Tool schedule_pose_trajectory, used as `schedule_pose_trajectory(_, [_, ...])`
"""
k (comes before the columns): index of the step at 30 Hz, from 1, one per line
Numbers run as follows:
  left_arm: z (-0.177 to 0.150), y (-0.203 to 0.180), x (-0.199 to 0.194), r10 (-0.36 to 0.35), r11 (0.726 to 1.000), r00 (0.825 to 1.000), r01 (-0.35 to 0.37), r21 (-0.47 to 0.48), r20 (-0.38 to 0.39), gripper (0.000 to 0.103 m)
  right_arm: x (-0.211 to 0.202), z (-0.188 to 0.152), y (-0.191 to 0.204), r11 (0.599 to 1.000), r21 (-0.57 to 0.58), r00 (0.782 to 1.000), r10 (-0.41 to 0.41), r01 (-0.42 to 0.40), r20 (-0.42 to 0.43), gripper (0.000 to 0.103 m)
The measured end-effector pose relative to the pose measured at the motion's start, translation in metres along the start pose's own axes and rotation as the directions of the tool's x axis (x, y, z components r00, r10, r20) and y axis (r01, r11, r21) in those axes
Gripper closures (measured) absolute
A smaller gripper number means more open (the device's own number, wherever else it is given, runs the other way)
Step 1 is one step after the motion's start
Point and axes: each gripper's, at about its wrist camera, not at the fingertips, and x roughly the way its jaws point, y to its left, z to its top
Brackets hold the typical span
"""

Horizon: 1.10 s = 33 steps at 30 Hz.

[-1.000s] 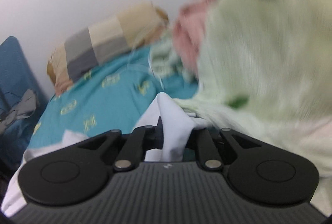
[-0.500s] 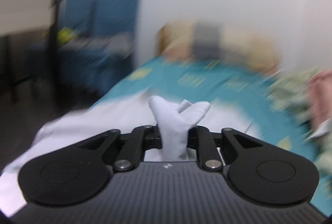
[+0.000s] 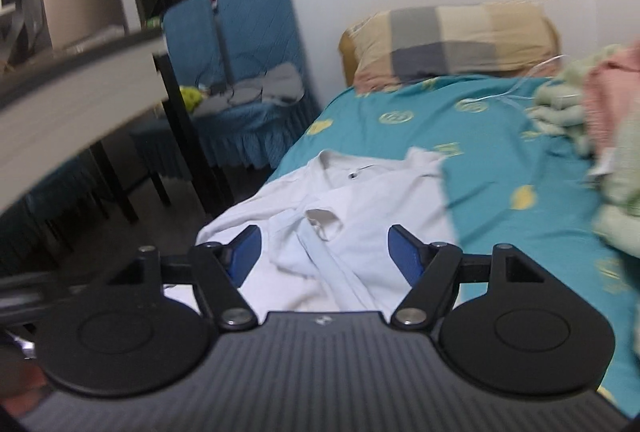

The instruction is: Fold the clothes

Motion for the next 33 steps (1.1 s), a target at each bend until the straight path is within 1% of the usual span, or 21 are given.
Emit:
schedule_pose_trajectory(3, [-0.015,-0.016,-0.013,-0.033,0.998,0.999,0.035,0.050,-0.027,0.000,-0.071,-0.006,-0.006,0.999,0.038,0.999,-0.028,0.027,0.032,0.031])
schedule_pose_trajectory(5, [-0.026,-0.029,-0.023,-0.070,0.993,0.997,0.073,0.091,-0.042,0.001,-0.107,-0.015,-0.015,0.996,0.079,0.998,-0.037,0.034,0.041,0.031])
schedule_pose_trajectory(7, [-0.038,-0.044,-0.034,-0.089,0.984,0.995,0.095,0.151,-0.046,0.002,-0.138,-0.029,-0.026,0.991,0.124,0.998,-0.055,0.049,0.042,0.031])
schedule_pose_trajectory(9, [-0.050,-0.062,-0.042,-0.097,0.971,0.994,0.107,0.216,-0.056,0.004,-0.164,-0.046,-0.038,0.982,0.176,0.994,-0.085,0.072,0.067,0.031])
schedule_pose_trajectory(10, [-0.055,-0.069,-0.045,-0.109,0.965,0.992,0.122,0.233,-0.066,0.004,-0.173,-0.052,-0.046,0.976,0.200,0.992,-0.098,0.082,0.075,0.031])
schedule_pose_trajectory(14, [-0.078,-0.097,-0.059,-0.159,0.940,0.981,0.185,0.288,-0.109,0.007,-0.192,-0.064,-0.079,0.954,0.275,0.984,-0.147,0.116,0.097,0.031])
schedule_pose_trajectory(15, [-0.087,-0.104,-0.062,-0.171,0.932,0.976,0.204,0.300,-0.131,0.009,-0.196,-0.066,-0.088,0.948,0.293,0.982,-0.160,0.125,0.098,0.031])
schedule_pose_trajectory(17, [-0.104,-0.119,-0.066,-0.204,0.916,0.960,0.256,0.310,-0.191,0.012,-0.193,-0.066,-0.104,0.935,0.319,0.980,-0.184,0.152,0.074,0.031])
schedule_pose_trajectory(20, [-0.135,-0.145,-0.073,-0.256,0.895,0.928,0.333,0.296,-0.271,0.016,-0.190,-0.067,-0.128,0.916,0.359,0.978,-0.205,0.177,0.040,0.030])
schedule_pose_trajectory(22, [-0.156,-0.164,-0.077,-0.289,0.879,0.903,0.382,0.286,-0.319,0.021,-0.190,-0.068,-0.142,0.901,0.395,0.978,-0.207,0.180,0.026,0.030])
schedule_pose_trajectory(24, [-0.175,-0.186,-0.084,-0.305,0.846,0.887,0.419,0.329,-0.345,0.023,-0.190,-0.068,-0.152,0.898,0.407,0.980,-0.195,0.167,0.028,0.030])
schedule_pose_trajectory(26, [-0.195,-0.207,-0.085,-0.301,0.806,0.882,0.439,0.397,-0.363,0.024,-0.192,-0.069,-0.160,0.894,0.419,0.981,-0.190,0.160,0.031,0.030])
schedule_pose_trajectory(27, [-0.205,-0.218,-0.085,-0.299,0.784,0.879,0.448,0.430,-0.371,0.025,-0.193,-0.070,-0.164,0.891,0.427,0.982,-0.188,0.157,0.031,0.030])
schedule_pose_trajectory(29, [-0.219,-0.232,-0.080,-0.288,0.753,0.874,0.460,0.470,-0.393,0.029,-0.195,-0.071,-0.172,0.883,0.444,0.982,-0.185,0.151,0.032,0.030])
schedule_pose_trajectory(31, [-0.230,-0.238,-0.072,-0.280,0.739,0.862,0.474,0.479,-0.422,0.032,-0.196,-0.071,-0.179,0.869,0.473,0.983,-0.178,0.143,0.030,0.030])
schedule_pose_trajectory(32, [-0.235,-0.240,-0.067,-0.270,0.736,0.855,0.479,0.478,-0.442,0.039,-0.196,-0.071,-0.182,0.864,0.484,0.984,-0.174,0.138,0.031,0.030])
schedule_pose_trajectory(33, [-0.240,-0.241,-0.062,-0.259,0.733,0.848,0.485,0.478,-0.463,0.049,-0.196,-0.072,-0.184,0.860,0.493,0.985,-0.170,0.132,0.032,0.030])
